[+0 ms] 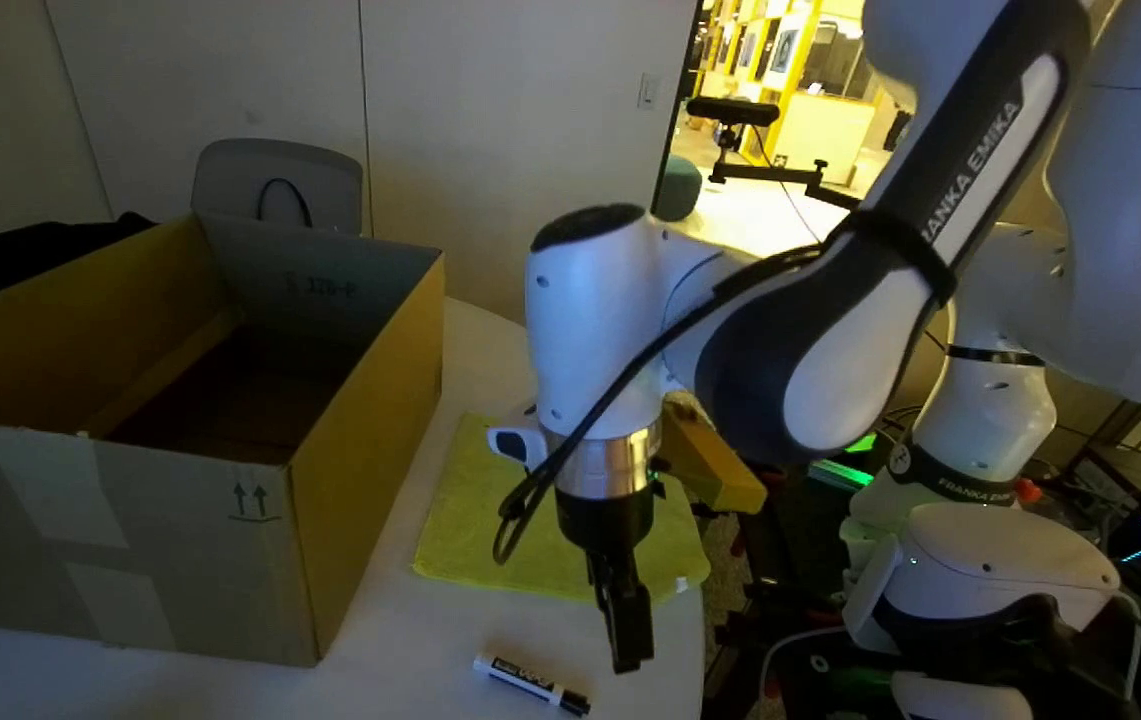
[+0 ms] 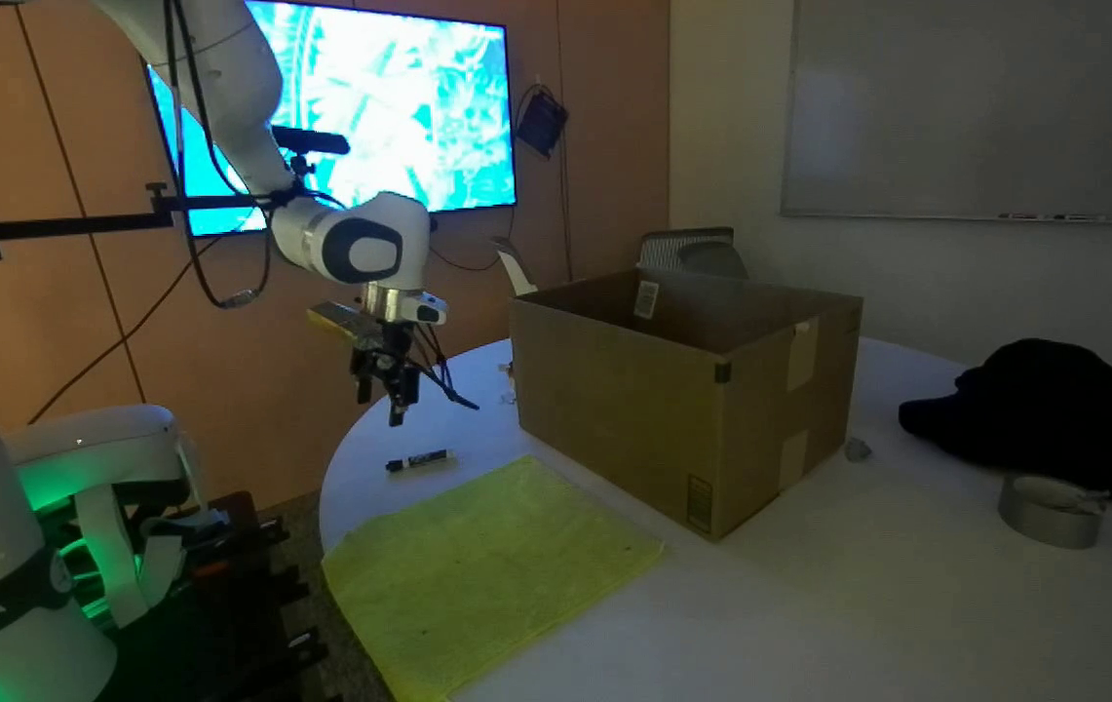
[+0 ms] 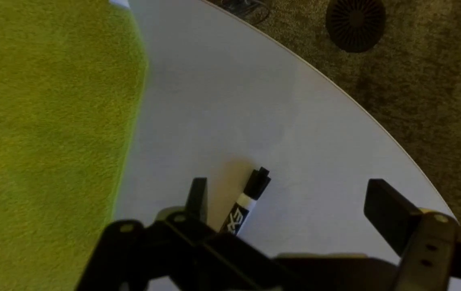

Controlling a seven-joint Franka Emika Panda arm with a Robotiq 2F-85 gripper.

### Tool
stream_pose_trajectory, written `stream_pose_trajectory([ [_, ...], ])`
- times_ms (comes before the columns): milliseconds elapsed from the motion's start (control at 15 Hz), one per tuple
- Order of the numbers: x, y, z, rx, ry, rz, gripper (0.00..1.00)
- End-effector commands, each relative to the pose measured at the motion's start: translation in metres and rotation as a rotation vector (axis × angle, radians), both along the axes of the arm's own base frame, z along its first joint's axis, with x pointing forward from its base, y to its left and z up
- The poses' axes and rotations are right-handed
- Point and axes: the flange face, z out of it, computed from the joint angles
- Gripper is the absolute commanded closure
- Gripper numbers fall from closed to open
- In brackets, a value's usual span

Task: Put the marker in the towel, fold the towel, and then put the folded towel in the box

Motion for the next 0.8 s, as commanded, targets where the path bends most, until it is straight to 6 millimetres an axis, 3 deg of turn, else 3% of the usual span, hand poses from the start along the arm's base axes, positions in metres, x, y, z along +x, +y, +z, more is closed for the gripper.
stream_pose_trajectory([
  [0,-0.005,0.025,-0.032,0.024,0.026,0.020,0.00],
  [400,-0.005,0.042,-0.068,0.038,-0.060,0.014,0.00],
  [733,0.005,0.043,-0.088,-0.010,-0.150,-0.031,0.00],
])
